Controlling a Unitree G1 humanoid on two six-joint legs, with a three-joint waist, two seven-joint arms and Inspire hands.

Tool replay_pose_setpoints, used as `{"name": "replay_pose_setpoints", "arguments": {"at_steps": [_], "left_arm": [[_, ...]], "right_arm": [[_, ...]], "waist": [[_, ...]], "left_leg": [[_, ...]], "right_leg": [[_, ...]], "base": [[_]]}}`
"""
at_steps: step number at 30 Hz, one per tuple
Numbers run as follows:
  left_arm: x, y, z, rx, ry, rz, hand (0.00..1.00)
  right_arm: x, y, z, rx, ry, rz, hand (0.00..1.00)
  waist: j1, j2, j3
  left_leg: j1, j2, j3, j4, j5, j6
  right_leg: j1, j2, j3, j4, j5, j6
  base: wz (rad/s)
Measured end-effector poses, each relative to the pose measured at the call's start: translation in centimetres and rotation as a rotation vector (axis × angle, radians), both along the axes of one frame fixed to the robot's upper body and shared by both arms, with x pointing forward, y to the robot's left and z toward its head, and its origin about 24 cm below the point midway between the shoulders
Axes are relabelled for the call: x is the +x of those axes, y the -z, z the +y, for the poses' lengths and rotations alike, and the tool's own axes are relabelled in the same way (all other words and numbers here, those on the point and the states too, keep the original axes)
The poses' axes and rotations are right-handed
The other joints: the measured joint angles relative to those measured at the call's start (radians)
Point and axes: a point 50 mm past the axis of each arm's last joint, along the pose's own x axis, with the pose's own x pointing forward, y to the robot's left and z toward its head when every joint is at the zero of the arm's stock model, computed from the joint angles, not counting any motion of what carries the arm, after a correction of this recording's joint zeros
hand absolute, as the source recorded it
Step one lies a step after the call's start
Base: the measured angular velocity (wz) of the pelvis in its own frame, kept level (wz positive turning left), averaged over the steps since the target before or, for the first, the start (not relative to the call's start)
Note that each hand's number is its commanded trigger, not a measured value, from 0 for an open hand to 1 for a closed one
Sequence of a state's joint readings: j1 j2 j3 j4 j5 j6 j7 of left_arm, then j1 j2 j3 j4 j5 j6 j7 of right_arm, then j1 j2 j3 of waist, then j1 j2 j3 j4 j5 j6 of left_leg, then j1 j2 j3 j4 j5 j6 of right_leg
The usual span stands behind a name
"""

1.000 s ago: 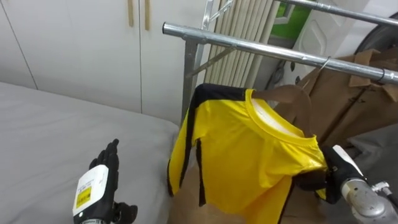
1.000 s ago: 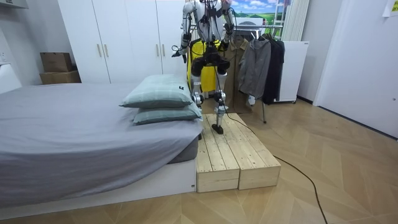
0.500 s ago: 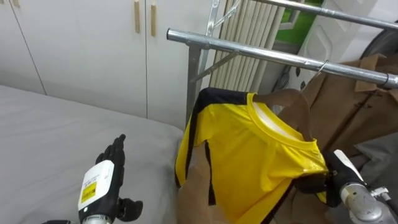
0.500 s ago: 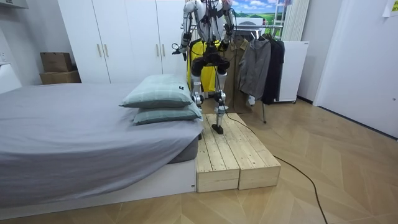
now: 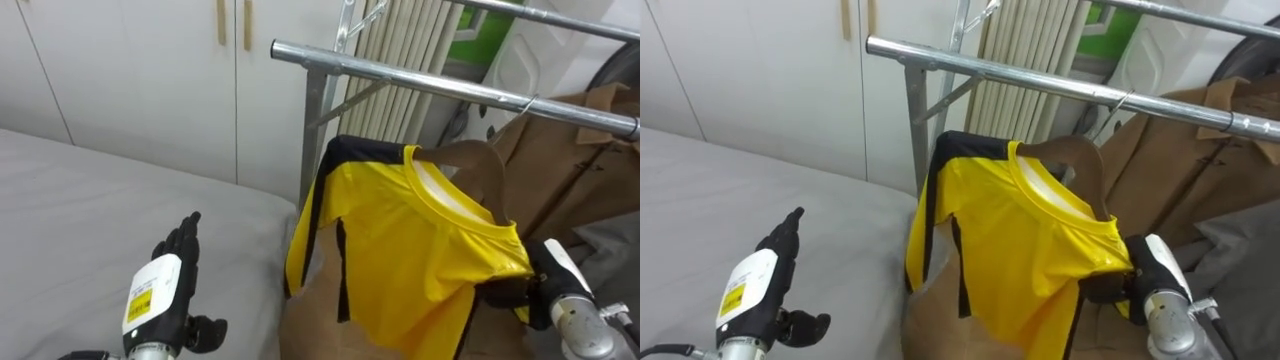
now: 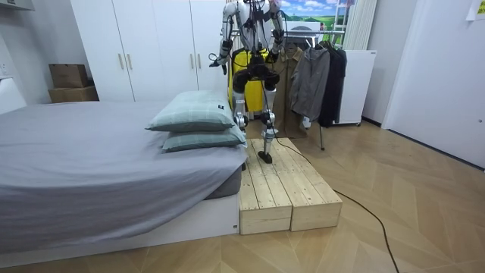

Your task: Hang clothes

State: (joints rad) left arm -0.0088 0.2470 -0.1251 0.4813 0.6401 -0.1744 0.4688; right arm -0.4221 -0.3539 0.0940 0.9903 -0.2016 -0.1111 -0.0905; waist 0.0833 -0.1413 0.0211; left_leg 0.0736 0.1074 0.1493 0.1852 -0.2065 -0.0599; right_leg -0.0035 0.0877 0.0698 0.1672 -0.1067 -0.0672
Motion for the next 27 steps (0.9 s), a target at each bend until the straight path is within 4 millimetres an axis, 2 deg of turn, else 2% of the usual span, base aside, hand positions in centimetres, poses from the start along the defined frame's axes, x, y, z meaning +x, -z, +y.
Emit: {"name": "replay_pose_setpoints", "arguments": {"at_steps": [9,10,11,12,20,27], "left_arm": [[0.0,0.0,0.0,-0.006,-0.003,0.0,0.0],[0.0,0.0,0.0,-0.016,-0.008,0.0,0.0],[0.0,0.0,0.0,-0.017,-0.008,0.0,0.0],[0.0,0.0,0.0,-0.017,-0.009,0.0,0.0],[0.0,0.2,-0.4,-0.024,0.003,0.004,0.0],[-0.1,0.4,-0.7,-0.031,0.005,0.011,0.0]], "right_arm": [[0.0,0.0,0.0,0.003,-0.005,0.004,1.0],[-0.1,0.1,0.0,0.003,-0.003,0.007,0.64],[-0.1,0.1,0.0,0.003,-0.002,0.009,0.08],[-0.1,0.2,0.0,0.003,-0.001,0.011,0.0],[-1.2,1.2,-0.2,0.0,-0.006,0.057,0.0],[-1.4,1.4,-0.3,0.0,-0.001,0.067,0.0]], "waist": [[-0.003,0.0,-0.0001],[-0.005,0.0,-0.0002],[-0.005,0.0,-0.0002],[-0.005,0.001,-0.0003],[0.001,0.012,-0.0042],[0.001,0.022,-0.0047]], "left_leg": [[0.0,0.0,-0.005,0.0,0.0,0.0],[0.0,-0.001,-0.013,0.0,0.0,0.0],[0.0,-0.001,-0.015,0.0,0.0,0.0],[0.0,-0.001,-0.016,0.0,0.0,0.0],[0.003,-0.001,-0.019,0.003,0.0,0.0],[0.008,-0.001,-0.019,0.002,0.0,0.0]], "right_leg": [[0.0,-0.001,-0.004,-0.001,0.0,0.0],[0.0,-0.001,-0.008,-0.001,0.0,0.0],[-0.001,-0.001,-0.009,-0.001,0.0,0.0],[-0.001,-0.001,-0.01,-0.001,-0.001,0.0],[0.002,-0.002,-0.014,0.001,0.0,0.0],[0.006,-0.001,-0.014,0.003,0.0,0.0]], "base": [[0.01],[0.08],[0.08],[0.05],[0.01],[0.0]]}}
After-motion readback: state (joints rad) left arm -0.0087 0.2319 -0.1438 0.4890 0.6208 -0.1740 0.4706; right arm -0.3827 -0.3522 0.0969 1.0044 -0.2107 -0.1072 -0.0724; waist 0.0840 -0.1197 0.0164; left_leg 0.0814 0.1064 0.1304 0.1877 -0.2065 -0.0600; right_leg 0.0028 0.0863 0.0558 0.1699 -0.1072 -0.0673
